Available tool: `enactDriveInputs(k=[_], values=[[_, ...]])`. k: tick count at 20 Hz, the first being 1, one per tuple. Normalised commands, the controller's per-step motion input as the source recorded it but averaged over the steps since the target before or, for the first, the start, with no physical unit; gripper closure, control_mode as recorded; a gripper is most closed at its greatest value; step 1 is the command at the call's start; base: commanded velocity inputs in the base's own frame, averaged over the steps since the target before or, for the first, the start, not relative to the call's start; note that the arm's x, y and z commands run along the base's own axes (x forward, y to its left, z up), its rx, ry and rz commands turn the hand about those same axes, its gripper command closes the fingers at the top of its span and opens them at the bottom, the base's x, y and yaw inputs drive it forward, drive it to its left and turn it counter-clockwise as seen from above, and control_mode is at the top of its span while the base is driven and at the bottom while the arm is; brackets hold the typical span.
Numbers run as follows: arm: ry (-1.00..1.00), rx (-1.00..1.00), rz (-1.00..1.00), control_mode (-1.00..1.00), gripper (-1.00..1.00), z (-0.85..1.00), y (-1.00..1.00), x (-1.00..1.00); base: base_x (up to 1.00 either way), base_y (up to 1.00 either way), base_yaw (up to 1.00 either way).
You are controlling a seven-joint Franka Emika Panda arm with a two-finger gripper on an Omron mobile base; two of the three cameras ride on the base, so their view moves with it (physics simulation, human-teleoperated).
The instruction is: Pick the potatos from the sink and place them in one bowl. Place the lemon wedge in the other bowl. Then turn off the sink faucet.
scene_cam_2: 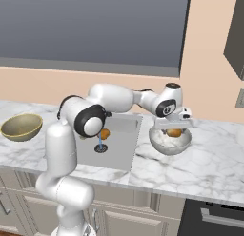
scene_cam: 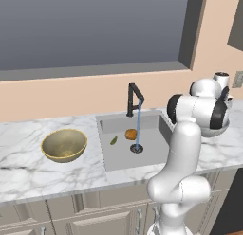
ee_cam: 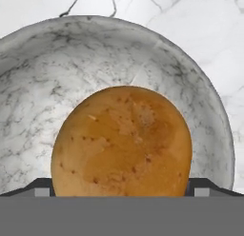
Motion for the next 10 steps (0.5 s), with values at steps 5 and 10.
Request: enactDriveInputs(k=[5,10], values=[[0.00,0.00,0.00,-1.00,-1.00,-0.08,0.00,0.05,0.00,0.00,0.00],[0.00,0.00,-0.01,-1.00,-1.00,-0.23,0.03,0.01,0.00,0.00,0.00]])
